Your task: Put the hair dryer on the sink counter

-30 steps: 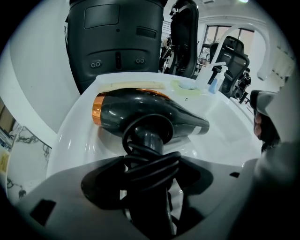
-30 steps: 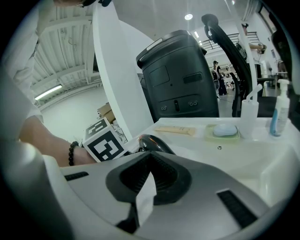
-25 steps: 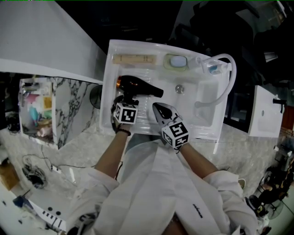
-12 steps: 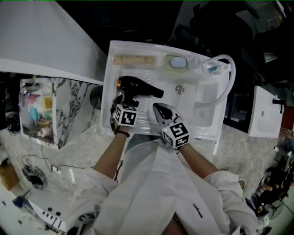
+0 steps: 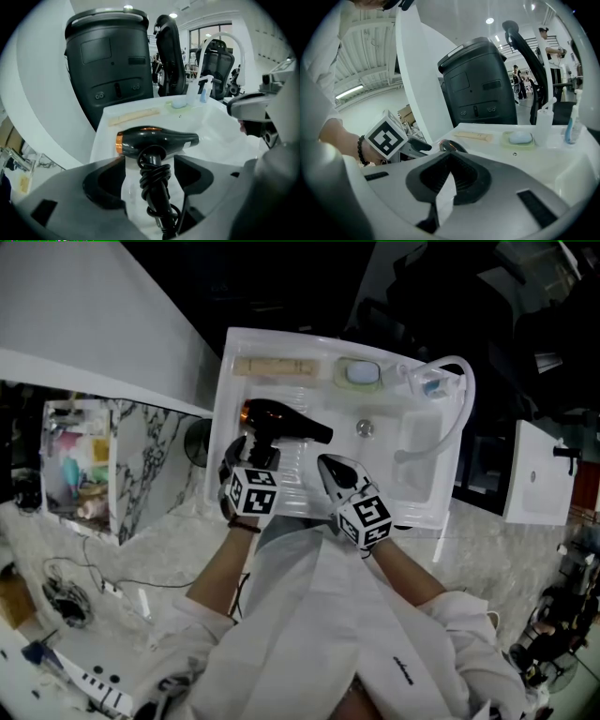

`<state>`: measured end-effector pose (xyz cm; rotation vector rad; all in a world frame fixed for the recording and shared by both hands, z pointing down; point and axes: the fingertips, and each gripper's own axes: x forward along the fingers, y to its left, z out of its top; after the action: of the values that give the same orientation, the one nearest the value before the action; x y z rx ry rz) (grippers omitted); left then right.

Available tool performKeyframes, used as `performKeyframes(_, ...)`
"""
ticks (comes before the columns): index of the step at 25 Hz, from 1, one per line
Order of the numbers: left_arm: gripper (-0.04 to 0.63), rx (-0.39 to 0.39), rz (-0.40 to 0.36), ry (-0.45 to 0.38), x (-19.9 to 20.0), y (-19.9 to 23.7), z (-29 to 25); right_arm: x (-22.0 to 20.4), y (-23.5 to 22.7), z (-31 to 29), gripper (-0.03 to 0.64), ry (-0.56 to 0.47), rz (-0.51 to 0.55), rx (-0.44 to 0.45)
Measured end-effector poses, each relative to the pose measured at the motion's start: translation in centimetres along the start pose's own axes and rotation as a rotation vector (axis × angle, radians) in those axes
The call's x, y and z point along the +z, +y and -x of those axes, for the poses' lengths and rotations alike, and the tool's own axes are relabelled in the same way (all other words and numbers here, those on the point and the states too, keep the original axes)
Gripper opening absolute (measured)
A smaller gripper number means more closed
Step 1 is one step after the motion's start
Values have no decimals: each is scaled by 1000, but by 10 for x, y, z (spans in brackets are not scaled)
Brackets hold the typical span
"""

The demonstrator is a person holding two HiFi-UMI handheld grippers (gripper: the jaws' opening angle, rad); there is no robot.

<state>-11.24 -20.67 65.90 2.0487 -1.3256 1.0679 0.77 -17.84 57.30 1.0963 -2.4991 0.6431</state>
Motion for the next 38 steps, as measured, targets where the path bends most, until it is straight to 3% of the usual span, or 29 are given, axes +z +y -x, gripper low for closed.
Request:
performKeyframes(5, 319, 66, 28, -130, 25, 15, 38, 13, -4, 21, 17, -41, 19, -14)
performKeyframes(10, 120, 167, 10, -256, 55, 28, 78, 31, -10, 46, 17, -94, 33, -51)
performKeyframes(12, 78, 190, 2, -309, 69, 29, 92, 38, -14, 55, 17, -117, 36, -70)
performKeyframes(20, 35, 149, -46, -616, 121, 2, 154, 79, -15, 107, 17, -250, 42, -127)
performKeyframes(23, 35, 140, -17, -708, 134, -1, 175, 88, -16, 127, 17, -289, 38, -161)
performKeyframes(30, 35, 136, 31, -790, 143, 1, 198, 95, -33, 166, 17, -351, 43, -266)
performKeyframes(38, 35, 133, 6, -783, 146, -1, 197, 89, -51, 192, 17, -364, 39, -351)
